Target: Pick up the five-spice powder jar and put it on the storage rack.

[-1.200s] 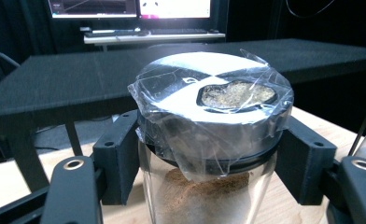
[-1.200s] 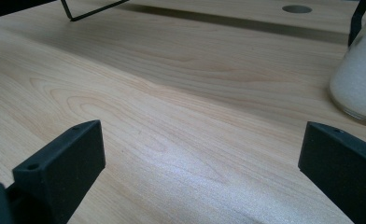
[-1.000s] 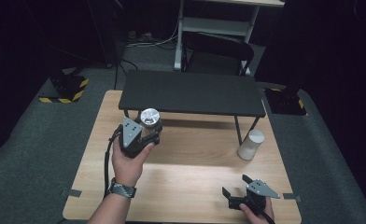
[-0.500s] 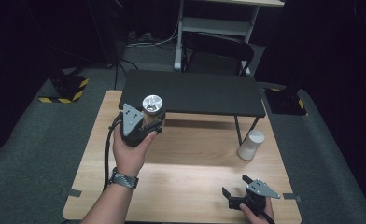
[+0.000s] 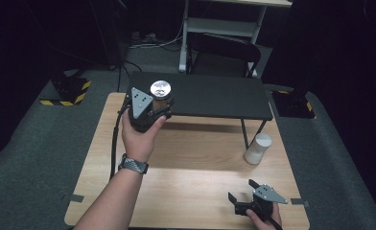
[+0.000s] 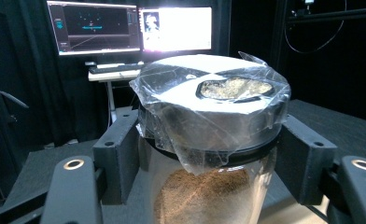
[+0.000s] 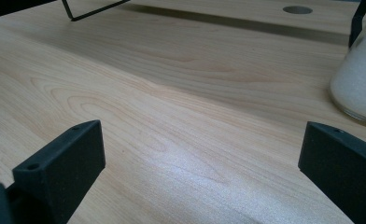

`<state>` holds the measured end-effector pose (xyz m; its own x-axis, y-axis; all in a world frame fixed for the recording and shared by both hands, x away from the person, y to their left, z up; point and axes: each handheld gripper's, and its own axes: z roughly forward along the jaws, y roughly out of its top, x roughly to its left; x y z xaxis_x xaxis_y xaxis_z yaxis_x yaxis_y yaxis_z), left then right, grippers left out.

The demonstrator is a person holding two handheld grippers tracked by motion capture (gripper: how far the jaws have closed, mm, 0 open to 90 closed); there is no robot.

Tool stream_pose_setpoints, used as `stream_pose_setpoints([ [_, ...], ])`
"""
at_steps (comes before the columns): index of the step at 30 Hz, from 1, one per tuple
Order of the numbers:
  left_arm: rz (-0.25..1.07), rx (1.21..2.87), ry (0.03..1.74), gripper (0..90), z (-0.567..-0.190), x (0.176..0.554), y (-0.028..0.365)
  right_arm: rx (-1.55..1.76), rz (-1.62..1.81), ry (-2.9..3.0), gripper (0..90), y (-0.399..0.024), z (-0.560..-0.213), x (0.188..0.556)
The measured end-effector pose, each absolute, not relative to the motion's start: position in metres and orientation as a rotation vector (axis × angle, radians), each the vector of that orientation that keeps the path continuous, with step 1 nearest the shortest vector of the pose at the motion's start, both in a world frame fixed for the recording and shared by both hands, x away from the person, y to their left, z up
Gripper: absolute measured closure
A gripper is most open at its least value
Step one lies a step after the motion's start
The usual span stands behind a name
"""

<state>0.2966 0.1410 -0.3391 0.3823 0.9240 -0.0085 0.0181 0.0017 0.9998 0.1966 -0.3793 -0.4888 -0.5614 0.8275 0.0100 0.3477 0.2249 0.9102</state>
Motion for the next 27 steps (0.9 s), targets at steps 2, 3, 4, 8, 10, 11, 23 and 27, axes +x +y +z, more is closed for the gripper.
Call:
stream_pose_setpoints([
  [2, 0.91, 1.377, 0.938, 31.7, -0.339, 0.303, 0.139, 1.078, 1.307, 2.019, 0.1, -0.379, -0.489, 0.196],
  [3, 0.911, 1.376, 0.942, 31.7, -0.339, 0.307, 0.138, 1.078, 1.307, 2.019, 0.1, -0.379, -0.489, 0.196],
  [4, 0.911, 1.376, 0.942, 31.7, -0.339, 0.307, 0.138, 1.078, 1.307, 2.019, 0.1, -0.379, -0.489, 0.196],
  [8, 0.929, 1.392, 0.952, 31.7, -0.338, 0.32, 0.132, 1.077, 1.309, 2.019, 0.1, -0.379, -0.489, 0.196],
  [10, 0.934, 1.392, 0.956, 31.7, -0.338, 0.326, 0.129, 1.073, 1.308, 2.021, 0.1, -0.379, -0.489, 0.196],
  [11, 0.934, 1.392, 0.956, 31.7, -0.338, 0.326, 0.129, 1.073, 1.308, 2.021, 0.1, -0.379, -0.489, 0.196],
  [23, 0.943, 1.403, 0.98, 31.7, -0.335, 0.358, 0.121, 1.07, 1.313, 2.023, 0.1, -0.381, -0.489, 0.197],
  [27, 0.938, 1.387, 0.984, 31.7, -0.338, 0.361, 0.121, 1.068, 1.314, 2.023, 0.1, -0.381, -0.489, 0.197],
])
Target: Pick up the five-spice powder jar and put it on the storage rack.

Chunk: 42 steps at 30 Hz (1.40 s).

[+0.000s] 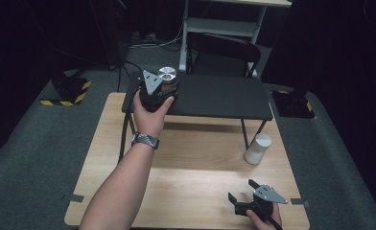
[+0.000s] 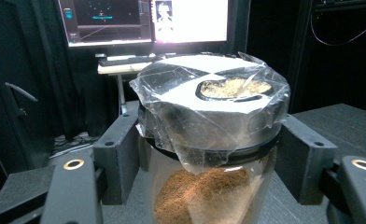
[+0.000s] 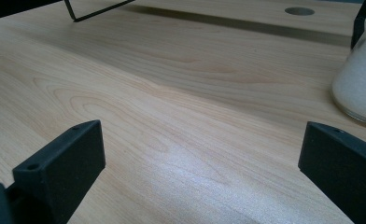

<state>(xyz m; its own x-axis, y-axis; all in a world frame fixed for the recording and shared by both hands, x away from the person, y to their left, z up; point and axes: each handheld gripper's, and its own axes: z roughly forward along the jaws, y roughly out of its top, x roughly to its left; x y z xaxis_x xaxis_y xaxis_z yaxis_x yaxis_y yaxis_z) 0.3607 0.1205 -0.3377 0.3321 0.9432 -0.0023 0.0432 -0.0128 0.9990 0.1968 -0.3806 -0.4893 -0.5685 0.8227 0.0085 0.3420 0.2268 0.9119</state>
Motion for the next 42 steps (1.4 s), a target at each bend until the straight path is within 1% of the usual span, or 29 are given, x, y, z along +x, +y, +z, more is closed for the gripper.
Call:
stream_pose_setpoints([
  [21, 0.916, 1.382, 1.004, 31.5, -0.347, 0.374, 0.118, 1.054, 1.316, 2.031, 0.1, -0.38, -0.489, 0.198],
  [39, 0.918, 1.383, 1.0, 31.2, -0.348, 0.375, 0.118, 1.045, 1.312, 2.032, 0.1, -0.38, -0.489, 0.197],
  [41, 0.923, 1.389, 1.003, 29.2, -0.348, 0.374, 0.118, 1.043, 1.315, 2.031, 0.1, -0.38, -0.49, 0.197],
  [42, 0.915, 1.395, 1.007, 25.3, -0.347, 0.375, 0.119, 1.045, 1.315, 2.031, 0.1, -0.38, -0.49, 0.197],
])
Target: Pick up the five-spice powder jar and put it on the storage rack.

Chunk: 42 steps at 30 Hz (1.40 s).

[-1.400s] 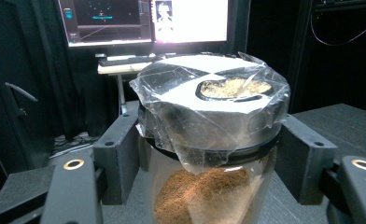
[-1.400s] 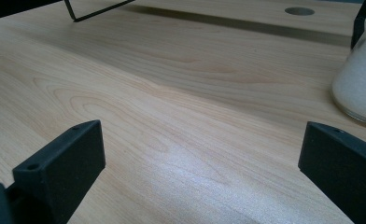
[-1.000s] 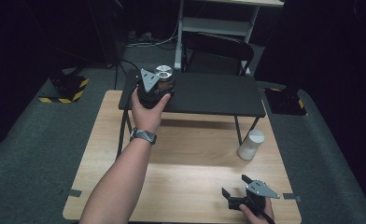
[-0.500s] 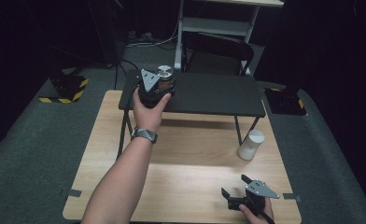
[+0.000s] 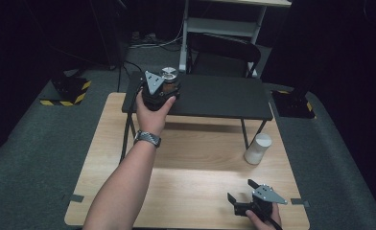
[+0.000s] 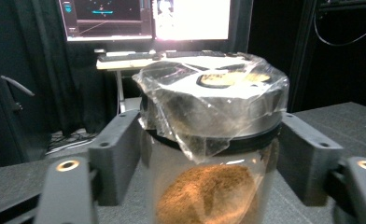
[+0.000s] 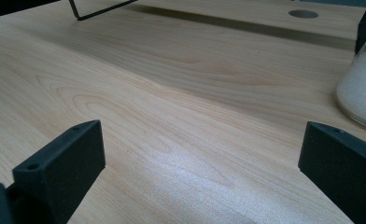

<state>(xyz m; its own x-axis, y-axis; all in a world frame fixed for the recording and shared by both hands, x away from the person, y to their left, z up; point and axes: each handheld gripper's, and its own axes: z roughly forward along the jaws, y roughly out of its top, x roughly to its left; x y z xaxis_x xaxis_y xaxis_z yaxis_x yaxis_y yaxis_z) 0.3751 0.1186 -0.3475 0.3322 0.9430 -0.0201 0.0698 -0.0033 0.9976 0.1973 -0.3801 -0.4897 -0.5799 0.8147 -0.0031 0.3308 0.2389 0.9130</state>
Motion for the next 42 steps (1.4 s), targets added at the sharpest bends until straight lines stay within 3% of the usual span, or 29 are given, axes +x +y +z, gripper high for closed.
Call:
stream_pose_setpoints([
  [6, 0.916, 1.386, 1.021, 6.1, -0.347, 0.373, 0.119, 1.047, 1.313, 2.04, 0.1, -0.38, -0.489, 0.199],
  [10, 0.91, 1.383, 1.013, 1.3, -0.348, 0.371, 0.12, 1.05, 1.307, 2.039, 0.1, -0.379, -0.488, 0.199],
  [25, 0.925, 1.396, 0.985, 0.5, -0.344, 0.352, 0.125, 1.05, 1.302, 2.041, 0.1, -0.379, -0.488, 0.199],
  [42, 0.92, 1.38, 0.957, 0.5, -0.364, 0.305, 0.153, 1.038, 1.297, 2.04, 0.1, -0.378, -0.488, 0.197],
])
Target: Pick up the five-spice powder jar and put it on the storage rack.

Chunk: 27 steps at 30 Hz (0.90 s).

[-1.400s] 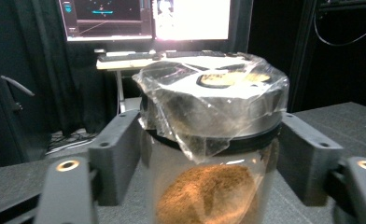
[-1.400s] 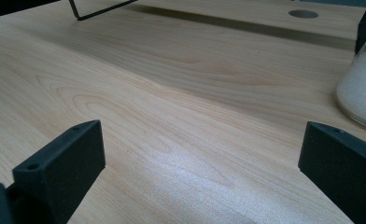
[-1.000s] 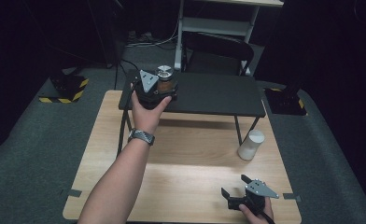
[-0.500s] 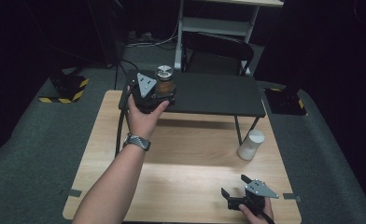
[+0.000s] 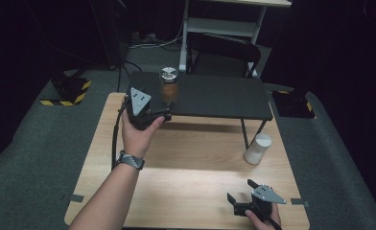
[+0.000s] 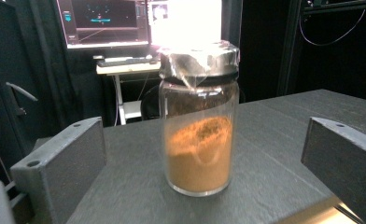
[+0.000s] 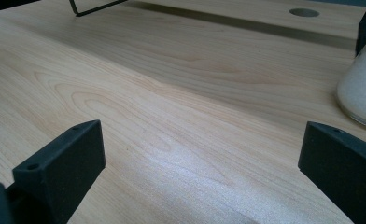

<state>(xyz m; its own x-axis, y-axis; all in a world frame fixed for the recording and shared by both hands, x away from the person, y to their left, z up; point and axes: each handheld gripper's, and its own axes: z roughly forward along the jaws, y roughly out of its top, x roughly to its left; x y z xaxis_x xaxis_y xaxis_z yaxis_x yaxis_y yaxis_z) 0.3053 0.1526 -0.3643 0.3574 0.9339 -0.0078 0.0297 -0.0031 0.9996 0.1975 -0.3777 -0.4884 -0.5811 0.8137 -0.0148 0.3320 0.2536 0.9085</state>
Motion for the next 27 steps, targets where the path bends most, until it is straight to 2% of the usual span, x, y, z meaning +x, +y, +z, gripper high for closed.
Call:
stream_pose_setpoints([
  [17, 0.912, 1.36, 0.953, 0.6, -0.406, 0.256, 0.176, 1.028, 1.288, 2.035, 0.1, -0.376, -0.489, 0.196],
  [27, 0.906, 1.378, 0.95, 0.5, -0.426, 0.239, 0.183, 1.029, 1.287, 2.034, 0.1, -0.376, -0.489, 0.196],
])
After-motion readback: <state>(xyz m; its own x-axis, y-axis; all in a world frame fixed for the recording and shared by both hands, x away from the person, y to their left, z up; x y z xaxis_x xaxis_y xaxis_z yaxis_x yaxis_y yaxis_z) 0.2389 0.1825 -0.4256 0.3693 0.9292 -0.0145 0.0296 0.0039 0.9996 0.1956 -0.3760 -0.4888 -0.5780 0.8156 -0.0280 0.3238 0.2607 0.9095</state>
